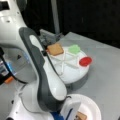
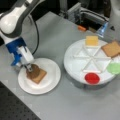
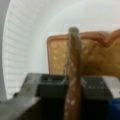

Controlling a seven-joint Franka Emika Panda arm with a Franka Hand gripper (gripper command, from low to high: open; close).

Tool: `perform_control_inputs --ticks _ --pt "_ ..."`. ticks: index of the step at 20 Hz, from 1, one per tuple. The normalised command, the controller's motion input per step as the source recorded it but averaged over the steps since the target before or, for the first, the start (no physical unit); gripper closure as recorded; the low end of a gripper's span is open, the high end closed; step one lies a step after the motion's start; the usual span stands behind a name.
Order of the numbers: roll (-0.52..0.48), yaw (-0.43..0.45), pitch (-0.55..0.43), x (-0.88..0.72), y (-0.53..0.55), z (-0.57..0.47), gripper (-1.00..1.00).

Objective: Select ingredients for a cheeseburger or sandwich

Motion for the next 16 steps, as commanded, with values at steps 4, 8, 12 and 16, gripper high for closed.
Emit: perform_control_inputs --ticks 4,8,12,16 --pt "0.222 0.016 -0.047 0.25 -0.16 0.00 1.00" --pt "0.219 0.020 -0.046 0.25 -0.15 0.00 1.00" --pt "0.219 0.022 -0.047 0.25 -0.14 0.00 1.00" --pt "0.176 0.043 -0.036 0.26 -0.14 0.00 -1.00"
